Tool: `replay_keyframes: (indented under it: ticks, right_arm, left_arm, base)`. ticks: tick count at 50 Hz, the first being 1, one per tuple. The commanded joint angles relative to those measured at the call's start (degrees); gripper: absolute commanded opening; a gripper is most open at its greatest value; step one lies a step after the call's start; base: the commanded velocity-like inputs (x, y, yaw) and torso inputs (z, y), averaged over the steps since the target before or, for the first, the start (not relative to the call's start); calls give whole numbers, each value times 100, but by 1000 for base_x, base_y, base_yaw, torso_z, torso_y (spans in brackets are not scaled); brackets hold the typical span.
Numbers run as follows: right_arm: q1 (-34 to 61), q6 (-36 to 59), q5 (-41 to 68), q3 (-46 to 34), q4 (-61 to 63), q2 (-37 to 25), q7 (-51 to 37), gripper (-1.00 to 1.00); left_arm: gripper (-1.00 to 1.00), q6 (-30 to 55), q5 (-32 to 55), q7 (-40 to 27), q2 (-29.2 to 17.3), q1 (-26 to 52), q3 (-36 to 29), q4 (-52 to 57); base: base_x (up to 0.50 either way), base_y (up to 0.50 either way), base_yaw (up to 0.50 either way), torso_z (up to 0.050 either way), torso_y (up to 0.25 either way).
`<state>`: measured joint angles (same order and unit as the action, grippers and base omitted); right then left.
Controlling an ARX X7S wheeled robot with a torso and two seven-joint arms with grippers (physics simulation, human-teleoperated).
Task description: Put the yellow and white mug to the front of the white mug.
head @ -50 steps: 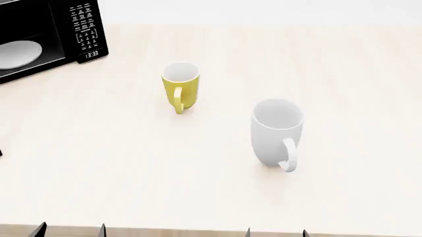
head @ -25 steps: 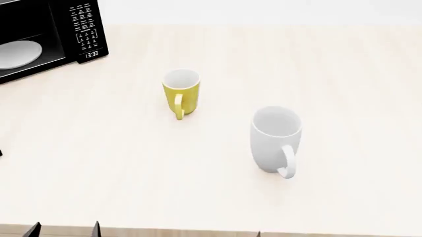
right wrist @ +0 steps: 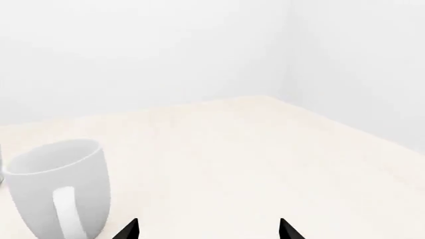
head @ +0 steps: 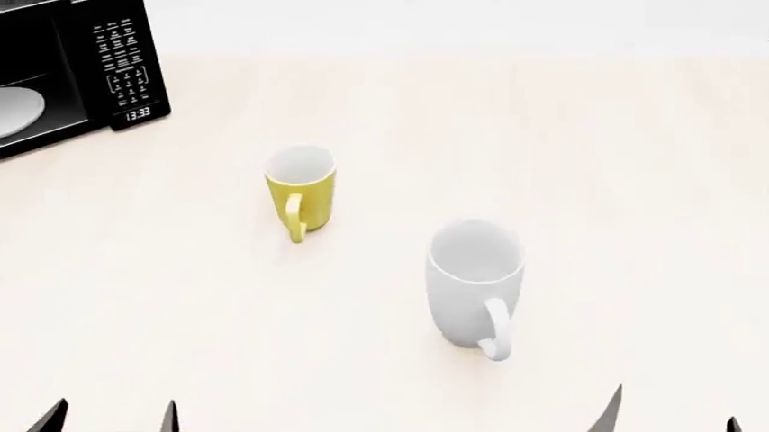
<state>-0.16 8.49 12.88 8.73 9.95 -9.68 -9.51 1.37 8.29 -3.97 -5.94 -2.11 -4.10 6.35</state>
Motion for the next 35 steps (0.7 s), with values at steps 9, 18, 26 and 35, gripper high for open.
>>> replay_keyframes:
  ticks: [9, 18, 26, 35]
  right_arm:
    - [43, 78, 511, 225, 255, -145, 83, 100]
    - [34, 86, 609, 230, 335, -153, 65, 100]
    - [29, 103, 791, 281, 355, -154, 84, 100]
    - [-3, 25, 765, 203, 324, -126, 51, 100]
  left_arm:
    - [100, -183, 92, 2, -172, -28, -165, 40]
    - [100, -183, 159, -56, -222, -19, -158, 62]
    - [100, -196, 198, -96, -249, 5, -177, 14]
    - [100, -194, 225, -135, -272, 29, -223, -38]
  base:
    - [473, -215, 0, 0, 0]
    - [487, -190, 0, 0, 0]
    - [487, -190, 0, 0, 0]
    - [267, -138, 0, 0, 0]
